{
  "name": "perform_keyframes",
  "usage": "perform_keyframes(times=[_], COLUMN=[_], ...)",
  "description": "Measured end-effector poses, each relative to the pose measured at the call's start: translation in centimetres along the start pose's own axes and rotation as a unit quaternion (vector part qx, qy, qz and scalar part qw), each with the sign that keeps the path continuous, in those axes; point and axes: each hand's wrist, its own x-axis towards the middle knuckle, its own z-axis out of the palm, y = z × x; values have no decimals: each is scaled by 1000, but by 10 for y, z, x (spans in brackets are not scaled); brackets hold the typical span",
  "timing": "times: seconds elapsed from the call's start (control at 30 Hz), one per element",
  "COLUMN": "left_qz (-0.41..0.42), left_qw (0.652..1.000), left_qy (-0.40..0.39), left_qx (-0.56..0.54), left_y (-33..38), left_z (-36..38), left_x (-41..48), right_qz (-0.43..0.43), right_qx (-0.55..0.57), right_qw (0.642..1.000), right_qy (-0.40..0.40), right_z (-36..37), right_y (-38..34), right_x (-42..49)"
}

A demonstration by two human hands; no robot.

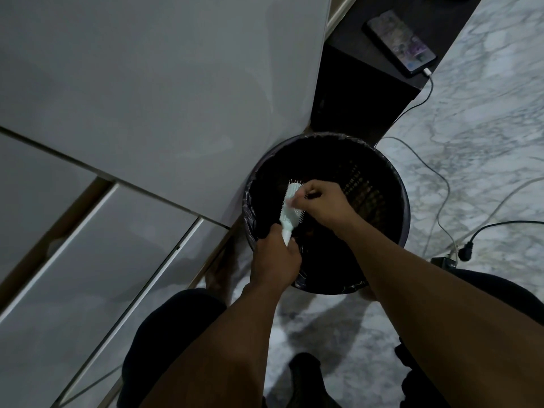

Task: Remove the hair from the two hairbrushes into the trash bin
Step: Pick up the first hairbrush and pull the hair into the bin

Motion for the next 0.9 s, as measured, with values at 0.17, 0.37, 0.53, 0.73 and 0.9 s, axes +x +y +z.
perform_keyframes(times=[0.17,0.37,0.53,0.73,0.9], left_qz=[15,35,28,15,8], left_qw=[999,998,999,1000,1000], left_qy=[-13,-8,-12,14,14], left_qx=[33,52,33,8,5], left_y=[1,6,6,5,3], left_z=[1,1,0,-1,1], left_x=[-3,-2,-1,1,3], right_qz=[-3,-54,-60,58,82], right_qx=[-80,-110,-134,22,-33], right_qw=[997,989,982,984,985], right_qy=[-3,85,117,169,146], right_z=[2,5,9,-3,-4], right_y=[2,7,14,4,12], right_x=[-1,-1,-2,6,7])
